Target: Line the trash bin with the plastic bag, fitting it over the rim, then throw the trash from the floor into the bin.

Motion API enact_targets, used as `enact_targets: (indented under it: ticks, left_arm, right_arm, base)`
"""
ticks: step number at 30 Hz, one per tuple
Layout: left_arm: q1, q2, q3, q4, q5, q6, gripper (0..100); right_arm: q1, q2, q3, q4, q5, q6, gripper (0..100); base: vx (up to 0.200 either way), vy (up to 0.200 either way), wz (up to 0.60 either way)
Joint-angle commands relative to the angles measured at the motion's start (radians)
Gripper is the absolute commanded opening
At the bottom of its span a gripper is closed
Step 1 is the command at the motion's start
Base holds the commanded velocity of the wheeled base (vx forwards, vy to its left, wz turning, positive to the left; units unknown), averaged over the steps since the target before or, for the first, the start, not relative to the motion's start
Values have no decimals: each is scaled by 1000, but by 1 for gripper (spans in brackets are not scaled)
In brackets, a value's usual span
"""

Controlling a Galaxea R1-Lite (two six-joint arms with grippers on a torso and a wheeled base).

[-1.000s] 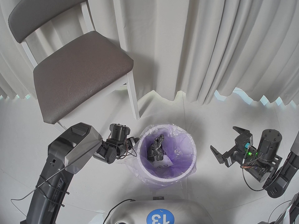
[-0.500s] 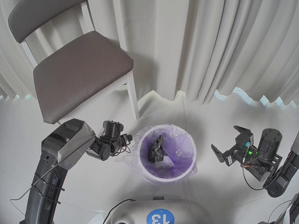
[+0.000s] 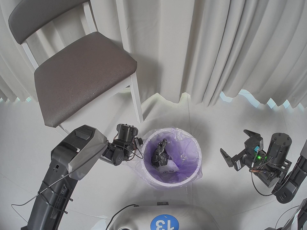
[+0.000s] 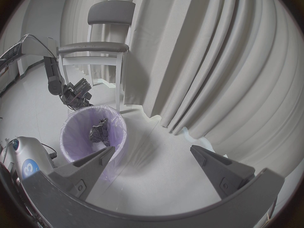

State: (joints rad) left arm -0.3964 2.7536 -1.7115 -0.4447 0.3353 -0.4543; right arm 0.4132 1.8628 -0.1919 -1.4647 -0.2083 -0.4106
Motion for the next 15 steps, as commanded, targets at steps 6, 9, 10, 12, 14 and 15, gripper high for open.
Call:
enact_targets:
  ticks: [6, 9, 10, 12, 14, 15]
  left_arm:
    - [39, -9, -7, -9, 65, 3, 100]
    - [54, -104, 84, -37, 80, 5, 100]
    - [54, -109, 89, -37, 80, 3, 100]
    - [57, -147, 142, -43, 79, 5, 100]
    - [50, -241, 283, -63, 56, 6, 100]
    - [47, -270, 328, -80, 41, 12, 100]
  right_arm:
    - [-33, 10, -8, -2, -2, 6, 100]
    - [-45, -1, -6, -2, -36, 42, 100]
    - [-45, -1, -6, -2, -37, 44, 100]
    - [-45, -4, 2, -5, -54, 53, 100]
    - [-54, -40, 16, -2, -57, 56, 100]
    - [-60, -48, 19, 0, -57, 56, 100]
  base:
    - [0, 0, 0]
    - [0, 0, 0]
    - [0, 0, 0]
    - [0, 0, 0]
    - [0, 0, 0]
    - [0, 0, 0]
